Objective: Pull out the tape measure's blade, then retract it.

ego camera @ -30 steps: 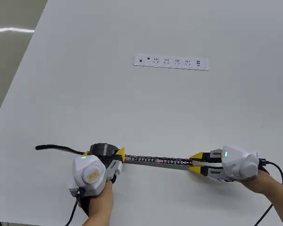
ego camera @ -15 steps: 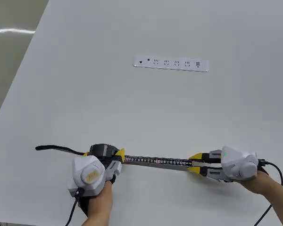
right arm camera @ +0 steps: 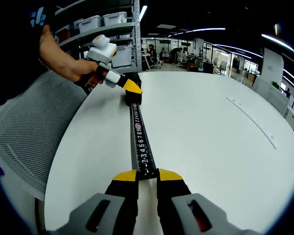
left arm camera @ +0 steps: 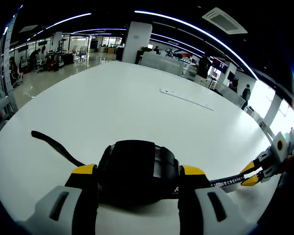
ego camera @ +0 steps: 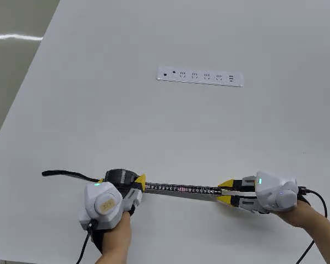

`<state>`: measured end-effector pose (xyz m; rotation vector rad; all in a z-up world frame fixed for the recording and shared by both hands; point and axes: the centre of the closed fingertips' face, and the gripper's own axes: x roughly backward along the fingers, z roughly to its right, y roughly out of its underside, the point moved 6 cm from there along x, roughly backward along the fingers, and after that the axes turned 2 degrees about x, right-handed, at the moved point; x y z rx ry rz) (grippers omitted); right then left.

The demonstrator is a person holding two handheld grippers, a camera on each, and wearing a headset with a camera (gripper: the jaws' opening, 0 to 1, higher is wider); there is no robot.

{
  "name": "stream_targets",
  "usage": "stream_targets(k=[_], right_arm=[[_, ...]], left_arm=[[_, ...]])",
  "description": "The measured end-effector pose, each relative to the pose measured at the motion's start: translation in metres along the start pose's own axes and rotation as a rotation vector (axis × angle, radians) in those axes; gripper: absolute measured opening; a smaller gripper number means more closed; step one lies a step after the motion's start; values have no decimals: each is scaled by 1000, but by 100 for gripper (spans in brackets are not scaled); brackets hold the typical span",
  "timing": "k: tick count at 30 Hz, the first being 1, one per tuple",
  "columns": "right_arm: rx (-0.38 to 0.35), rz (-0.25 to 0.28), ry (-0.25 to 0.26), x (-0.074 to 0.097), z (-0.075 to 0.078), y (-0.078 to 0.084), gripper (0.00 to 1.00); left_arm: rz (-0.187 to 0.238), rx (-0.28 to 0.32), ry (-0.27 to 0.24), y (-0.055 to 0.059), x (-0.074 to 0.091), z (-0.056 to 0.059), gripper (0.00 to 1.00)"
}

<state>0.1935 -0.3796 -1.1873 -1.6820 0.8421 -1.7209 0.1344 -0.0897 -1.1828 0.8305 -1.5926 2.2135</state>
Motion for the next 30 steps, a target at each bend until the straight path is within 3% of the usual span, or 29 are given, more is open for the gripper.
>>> stream_targets(k=[30], right_arm=[[-4, 6, -11, -5, -1, -7, 12]], left_arm=[[-8, 18, 14, 0, 1, -2, 63]])
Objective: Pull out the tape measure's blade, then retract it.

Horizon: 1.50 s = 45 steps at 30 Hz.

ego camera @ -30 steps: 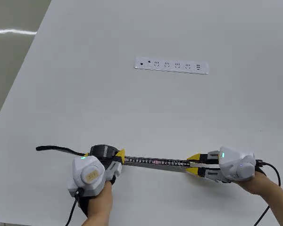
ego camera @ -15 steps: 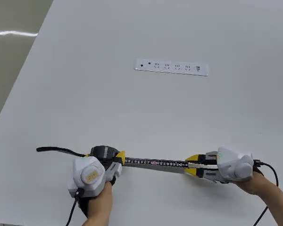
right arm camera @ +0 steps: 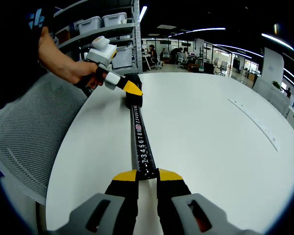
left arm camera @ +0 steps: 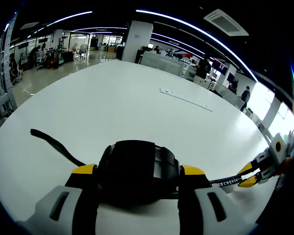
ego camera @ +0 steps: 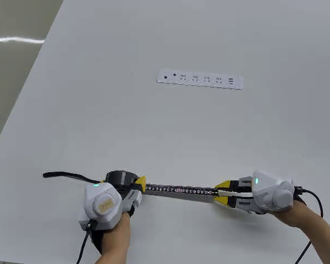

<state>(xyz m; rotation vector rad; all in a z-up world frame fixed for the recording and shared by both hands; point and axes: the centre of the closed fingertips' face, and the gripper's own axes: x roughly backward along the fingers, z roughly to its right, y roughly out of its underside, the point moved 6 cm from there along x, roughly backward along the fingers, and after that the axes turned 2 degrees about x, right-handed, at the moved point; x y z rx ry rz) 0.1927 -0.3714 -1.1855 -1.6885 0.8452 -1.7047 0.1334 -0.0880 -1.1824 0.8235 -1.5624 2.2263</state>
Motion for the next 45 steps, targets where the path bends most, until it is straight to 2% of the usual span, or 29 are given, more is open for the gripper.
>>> stream_targets(k=[45], right_arm=[[8, 11, -7, -15, 0, -13, 12]], left_arm=[[-1, 16, 9, 0, 0, -1, 63]])
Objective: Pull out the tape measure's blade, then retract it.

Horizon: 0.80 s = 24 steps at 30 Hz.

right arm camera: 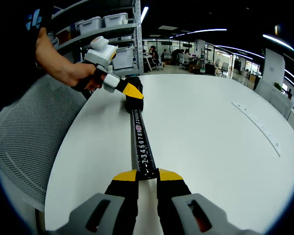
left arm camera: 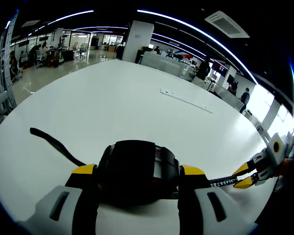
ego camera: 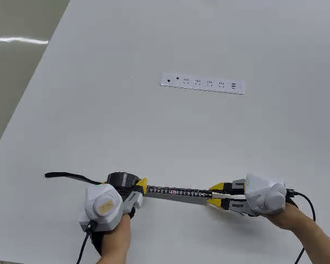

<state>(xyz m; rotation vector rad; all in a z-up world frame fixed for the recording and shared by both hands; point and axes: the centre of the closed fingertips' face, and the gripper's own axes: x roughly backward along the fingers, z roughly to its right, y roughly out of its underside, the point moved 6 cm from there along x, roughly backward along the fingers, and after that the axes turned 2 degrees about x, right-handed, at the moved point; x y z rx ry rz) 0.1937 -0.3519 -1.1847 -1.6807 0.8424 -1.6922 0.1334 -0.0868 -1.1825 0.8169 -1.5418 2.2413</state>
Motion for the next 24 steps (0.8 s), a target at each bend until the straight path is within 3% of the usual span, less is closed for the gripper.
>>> stream_targets(k=[7, 24], right_arm=[[0, 2, -5, -2, -1, -1, 12], [-1, 8, -7, -9, 0, -5, 12]], left_arm=[[0, -44, -4, 1, 1, 3, 63], [-4, -21, 1, 0, 0, 1, 63]])
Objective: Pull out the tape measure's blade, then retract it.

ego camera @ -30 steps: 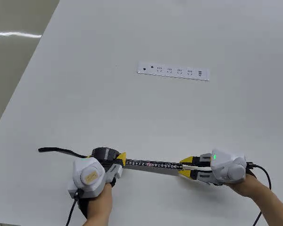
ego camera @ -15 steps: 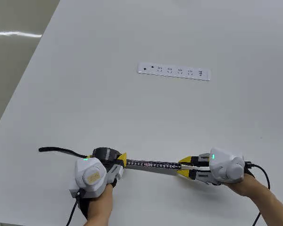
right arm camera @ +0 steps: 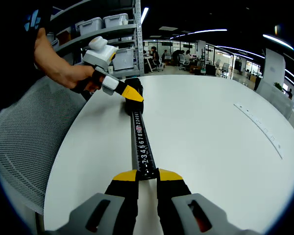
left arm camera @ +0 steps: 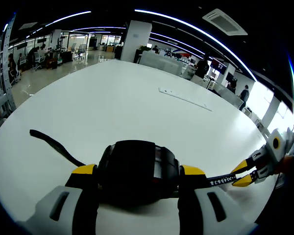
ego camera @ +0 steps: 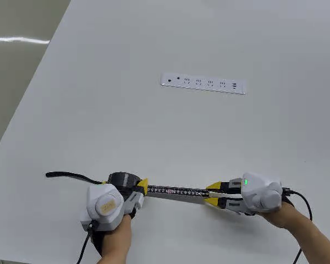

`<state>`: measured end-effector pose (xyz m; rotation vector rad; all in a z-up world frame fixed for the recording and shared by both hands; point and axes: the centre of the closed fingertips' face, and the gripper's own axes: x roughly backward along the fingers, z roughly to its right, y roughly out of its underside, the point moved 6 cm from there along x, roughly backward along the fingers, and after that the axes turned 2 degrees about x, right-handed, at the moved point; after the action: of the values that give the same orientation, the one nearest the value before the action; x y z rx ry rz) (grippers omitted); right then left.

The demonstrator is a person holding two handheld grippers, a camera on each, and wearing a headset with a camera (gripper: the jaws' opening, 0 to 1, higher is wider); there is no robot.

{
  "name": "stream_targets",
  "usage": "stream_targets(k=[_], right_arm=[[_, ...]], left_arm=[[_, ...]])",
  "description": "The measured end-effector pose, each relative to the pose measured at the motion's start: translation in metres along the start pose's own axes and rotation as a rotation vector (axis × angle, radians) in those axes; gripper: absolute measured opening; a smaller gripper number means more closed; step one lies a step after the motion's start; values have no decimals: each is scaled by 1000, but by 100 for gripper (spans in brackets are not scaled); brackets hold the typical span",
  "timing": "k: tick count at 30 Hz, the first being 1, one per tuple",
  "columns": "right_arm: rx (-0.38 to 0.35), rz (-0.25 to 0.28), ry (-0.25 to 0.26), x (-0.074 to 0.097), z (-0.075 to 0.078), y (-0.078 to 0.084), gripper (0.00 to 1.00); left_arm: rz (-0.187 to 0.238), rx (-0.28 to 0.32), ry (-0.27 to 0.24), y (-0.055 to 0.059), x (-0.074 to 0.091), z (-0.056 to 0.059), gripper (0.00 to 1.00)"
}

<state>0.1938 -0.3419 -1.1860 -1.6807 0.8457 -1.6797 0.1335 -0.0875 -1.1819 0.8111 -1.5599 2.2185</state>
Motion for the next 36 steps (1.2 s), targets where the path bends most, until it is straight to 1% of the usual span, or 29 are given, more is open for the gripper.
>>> stream_targets(k=[9, 36], right_arm=[[4, -1, -4, -5, 2, -2, 12], [22, -3, -27, -17, 4, -7, 12]], left_arm=[[-2, 14, 6, -1, 0, -1, 63], [-6, 22, 11, -1, 0, -2, 63]])
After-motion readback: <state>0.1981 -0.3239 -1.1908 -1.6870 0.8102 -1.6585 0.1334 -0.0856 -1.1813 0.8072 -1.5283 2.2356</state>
